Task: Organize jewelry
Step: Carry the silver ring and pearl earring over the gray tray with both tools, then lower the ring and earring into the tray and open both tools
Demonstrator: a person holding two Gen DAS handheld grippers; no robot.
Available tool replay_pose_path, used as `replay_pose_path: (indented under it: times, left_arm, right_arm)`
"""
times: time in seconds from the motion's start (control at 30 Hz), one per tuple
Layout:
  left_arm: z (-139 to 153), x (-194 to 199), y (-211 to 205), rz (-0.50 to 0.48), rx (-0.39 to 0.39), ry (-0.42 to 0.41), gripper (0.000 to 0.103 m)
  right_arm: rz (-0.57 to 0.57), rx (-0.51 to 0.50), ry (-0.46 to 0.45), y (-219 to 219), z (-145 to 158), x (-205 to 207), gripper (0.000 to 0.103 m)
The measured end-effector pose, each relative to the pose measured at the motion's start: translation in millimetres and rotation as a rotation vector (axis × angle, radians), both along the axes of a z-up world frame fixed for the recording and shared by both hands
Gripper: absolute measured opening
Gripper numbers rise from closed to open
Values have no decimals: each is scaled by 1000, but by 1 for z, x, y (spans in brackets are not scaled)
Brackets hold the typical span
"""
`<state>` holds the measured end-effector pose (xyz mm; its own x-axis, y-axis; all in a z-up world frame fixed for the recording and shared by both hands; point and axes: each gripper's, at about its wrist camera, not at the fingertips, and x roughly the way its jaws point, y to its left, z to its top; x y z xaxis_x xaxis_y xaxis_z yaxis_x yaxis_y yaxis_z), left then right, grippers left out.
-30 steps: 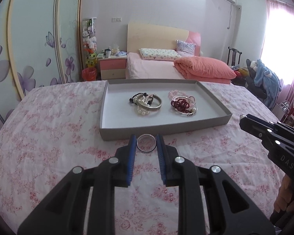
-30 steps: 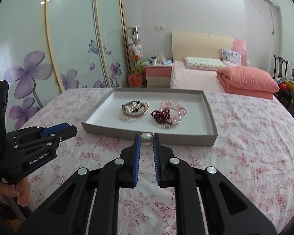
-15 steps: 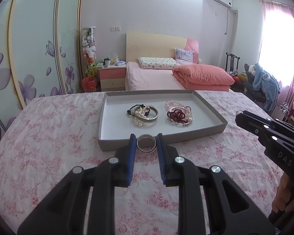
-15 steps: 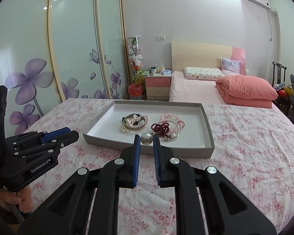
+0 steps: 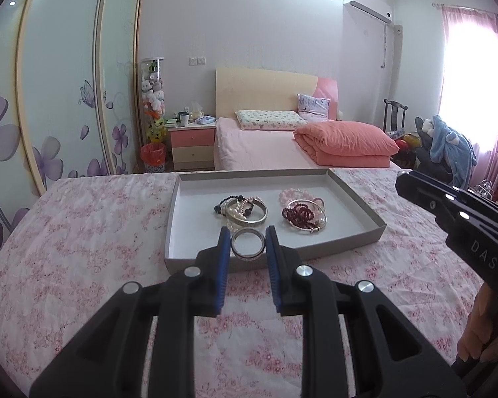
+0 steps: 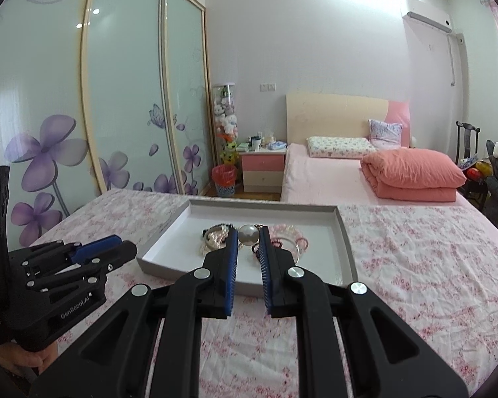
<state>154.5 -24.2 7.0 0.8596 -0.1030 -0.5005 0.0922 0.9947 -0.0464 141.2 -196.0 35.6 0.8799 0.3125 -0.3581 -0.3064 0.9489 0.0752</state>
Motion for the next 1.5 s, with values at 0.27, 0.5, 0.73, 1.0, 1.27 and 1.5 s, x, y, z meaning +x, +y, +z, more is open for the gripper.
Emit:
replay_pose_path:
  times: [0.27, 0.5, 0.73, 1.0, 1.27, 1.5]
  left_arm:
    - [2, 11, -3, 8, -2, -22, 22]
    - [2, 28, 2, 16, -3, -27, 22]
    - [-3, 57, 4, 18, -13, -17, 22]
    - [-18, 98, 0, 15, -14, 12, 22]
    - [-39, 135, -1, 2, -52, 94, 22]
    - [-48, 142, 2, -11, -73, 122, 23]
  right_arm:
    - [-14, 15, -25, 2, 3, 12, 14]
    - [-22, 18, -31, 3, 3, 29, 14]
    - [-32, 15, -23, 9, -3, 56, 14]
    - [-35, 17, 36, 16, -21, 98, 14]
    - [-21, 59, 146, 16, -44, 133, 14]
    - [-12, 96, 230, 13, -54, 143, 34]
